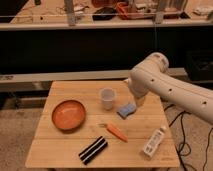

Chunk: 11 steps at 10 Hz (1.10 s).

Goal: Pick up the ceramic cup

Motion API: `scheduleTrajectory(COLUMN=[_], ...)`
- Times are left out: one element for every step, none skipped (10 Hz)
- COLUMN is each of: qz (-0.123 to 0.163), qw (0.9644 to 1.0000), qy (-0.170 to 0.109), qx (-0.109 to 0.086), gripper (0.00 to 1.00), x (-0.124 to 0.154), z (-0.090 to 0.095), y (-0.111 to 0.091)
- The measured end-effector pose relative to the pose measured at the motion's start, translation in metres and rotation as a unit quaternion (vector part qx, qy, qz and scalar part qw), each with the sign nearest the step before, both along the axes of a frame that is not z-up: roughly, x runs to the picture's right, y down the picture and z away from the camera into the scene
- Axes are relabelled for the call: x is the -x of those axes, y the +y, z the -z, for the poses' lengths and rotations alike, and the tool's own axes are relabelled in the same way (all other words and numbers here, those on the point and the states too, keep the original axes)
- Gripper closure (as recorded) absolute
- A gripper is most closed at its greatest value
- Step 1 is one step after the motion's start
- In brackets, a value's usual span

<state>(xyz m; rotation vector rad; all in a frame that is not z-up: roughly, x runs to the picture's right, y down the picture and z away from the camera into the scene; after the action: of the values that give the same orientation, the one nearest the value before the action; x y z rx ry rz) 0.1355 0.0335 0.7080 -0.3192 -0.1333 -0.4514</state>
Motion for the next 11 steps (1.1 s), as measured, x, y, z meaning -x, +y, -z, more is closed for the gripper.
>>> scheduleTrajectory(qz=[0.008, 0.014, 0.021, 0.029, 0.036, 0.039, 0.045, 0.048, 0.052, 0.058, 0.063], qw=[0.9999, 0.9998, 0.9995, 0.9990, 0.9985, 0.9982, 0.9976, 0.9971, 0.9966, 0.9957, 0.9951], qy=[-0.008, -0.015, -0.023, -0.034, -0.041, -0.046, -0.053, -0.058, -0.064, -0.071, -0.076], qx=[-0.002, -0.002, -0.002, -0.003, -0.003, -0.003, -0.002, -0.002, 0.000, 0.001, 0.002], gripper=[0.20, 0.20, 0.20, 0.20, 0.20, 0.20, 0.20, 0.20, 0.20, 0.20, 0.20], x=[0.003, 0.010, 0.020, 0.030, 0.032, 0.034, 0.037, 0.041, 0.048, 0.060, 0.068], z=[-0.002, -0.004, -0.006, -0.010, -0.013, -0.015, -0.018, -0.021, -0.024, -0.029, -0.032], y=[0.000, -0.001, -0.001, -0.003, -0.003, -0.003, -0.004, -0.004, -0.004, -0.004, -0.004])
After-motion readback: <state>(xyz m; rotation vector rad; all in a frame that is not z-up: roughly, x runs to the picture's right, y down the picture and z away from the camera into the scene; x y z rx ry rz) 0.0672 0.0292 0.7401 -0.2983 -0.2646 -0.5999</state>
